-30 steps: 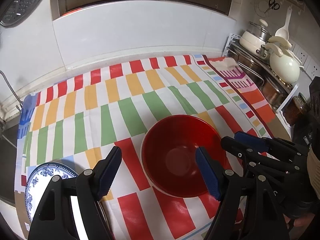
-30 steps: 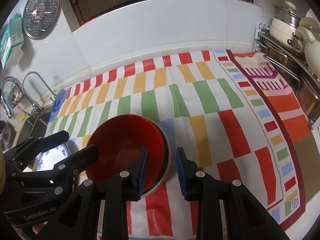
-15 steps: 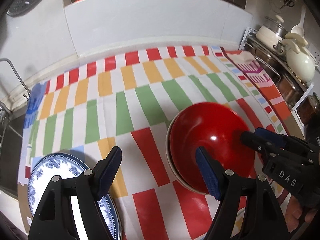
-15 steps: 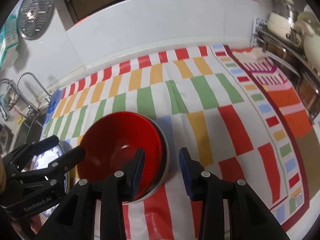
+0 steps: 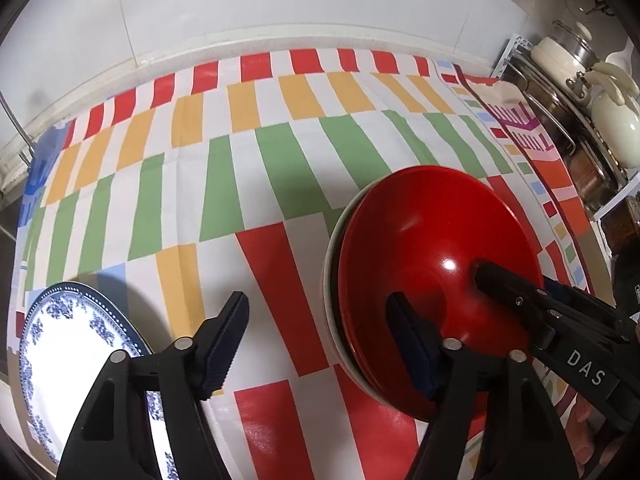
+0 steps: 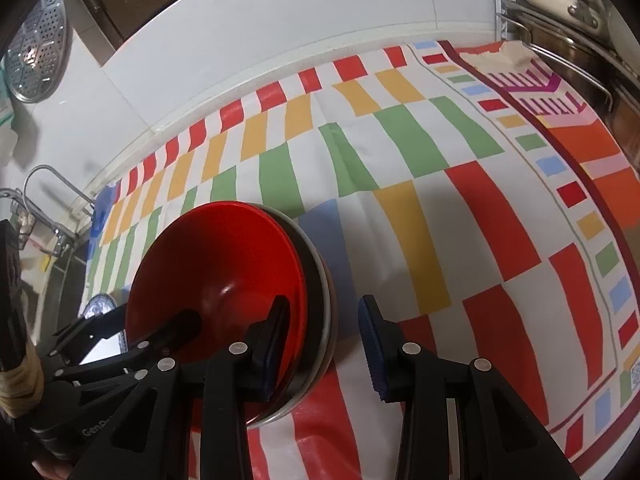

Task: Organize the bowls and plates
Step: 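Close both grippers on the rims of the nested bowl stack, then lift the bowl stack with both grippers and carry it over the plate stack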

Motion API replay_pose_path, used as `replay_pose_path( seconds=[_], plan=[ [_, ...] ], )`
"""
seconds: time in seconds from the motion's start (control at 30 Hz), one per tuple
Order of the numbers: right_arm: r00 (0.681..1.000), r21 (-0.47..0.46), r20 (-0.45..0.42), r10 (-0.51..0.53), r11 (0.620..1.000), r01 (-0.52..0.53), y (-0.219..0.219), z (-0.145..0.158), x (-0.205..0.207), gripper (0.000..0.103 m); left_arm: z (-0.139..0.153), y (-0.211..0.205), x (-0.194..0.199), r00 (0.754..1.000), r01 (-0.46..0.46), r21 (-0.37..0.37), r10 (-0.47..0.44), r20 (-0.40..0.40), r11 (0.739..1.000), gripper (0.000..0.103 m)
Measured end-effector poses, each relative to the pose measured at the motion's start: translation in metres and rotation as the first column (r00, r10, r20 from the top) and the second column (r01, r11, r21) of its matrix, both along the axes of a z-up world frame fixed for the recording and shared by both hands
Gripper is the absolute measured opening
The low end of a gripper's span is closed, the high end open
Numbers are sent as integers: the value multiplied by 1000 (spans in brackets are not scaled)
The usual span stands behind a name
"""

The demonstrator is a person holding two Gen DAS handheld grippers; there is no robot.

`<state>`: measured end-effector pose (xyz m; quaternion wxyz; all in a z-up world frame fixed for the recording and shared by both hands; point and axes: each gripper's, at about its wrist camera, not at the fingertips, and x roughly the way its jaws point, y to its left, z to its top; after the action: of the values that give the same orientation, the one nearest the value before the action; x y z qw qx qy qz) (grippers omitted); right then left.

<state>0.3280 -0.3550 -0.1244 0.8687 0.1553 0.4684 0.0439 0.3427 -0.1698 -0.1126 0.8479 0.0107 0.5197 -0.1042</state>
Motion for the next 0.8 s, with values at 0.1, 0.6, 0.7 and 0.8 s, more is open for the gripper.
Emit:
replay_pose_path(
  seconds=[0.1, 0.6, 0.7, 0.8],
  plan=[
    [1000, 6, -9, -8, 1000, 8, 0, -2, 2, 37, -2, -1, 2, 1000, 1, -6, -2, -12, 1000, 62],
    [999, 8, -31, -35, 999, 36, 8, -7, 2, 26, -6, -16, 2, 998, 19, -40, -21, -58, 999, 36],
    [999, 20, -32, -41, 999, 42, 6, -6, 2, 26, -6, -16, 3, 997, 9, -39, -11, -70, 999, 36],
    [998, 23, -36, -43, 999, 44, 5, -6, 2, 25, -6, -15, 2, 997, 2, -41, -6, -75, 999, 36]
  ],
)
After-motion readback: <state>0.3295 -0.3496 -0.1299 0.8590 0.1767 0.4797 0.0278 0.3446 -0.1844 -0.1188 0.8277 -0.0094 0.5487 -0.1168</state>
